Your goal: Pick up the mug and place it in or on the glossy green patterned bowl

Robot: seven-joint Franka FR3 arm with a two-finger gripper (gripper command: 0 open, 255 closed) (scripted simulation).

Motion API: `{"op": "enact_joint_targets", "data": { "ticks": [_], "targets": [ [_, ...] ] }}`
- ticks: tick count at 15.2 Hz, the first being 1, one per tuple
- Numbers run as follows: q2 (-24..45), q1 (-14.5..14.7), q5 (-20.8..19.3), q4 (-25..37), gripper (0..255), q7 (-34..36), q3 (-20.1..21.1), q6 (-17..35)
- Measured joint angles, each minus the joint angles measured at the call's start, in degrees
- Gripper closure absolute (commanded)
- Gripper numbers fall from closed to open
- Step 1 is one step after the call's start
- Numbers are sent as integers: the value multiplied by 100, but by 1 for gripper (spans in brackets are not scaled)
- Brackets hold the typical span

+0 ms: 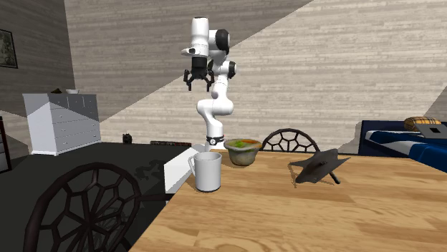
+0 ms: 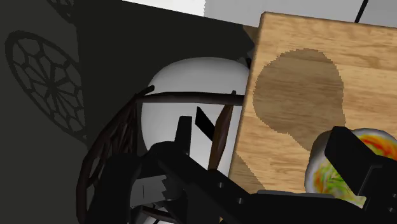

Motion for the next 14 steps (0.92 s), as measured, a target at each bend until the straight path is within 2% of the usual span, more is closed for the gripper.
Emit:
{"op": "enact_joint_targets", "data": {
  "ticks": [2,7,14],
  "targets": [
    [83,9,19,0,0,32,30,81],
    [822,76,149,66,0,305,291,752],
    [2249,140,212,585,0,775,716,1666]
  ]
}}
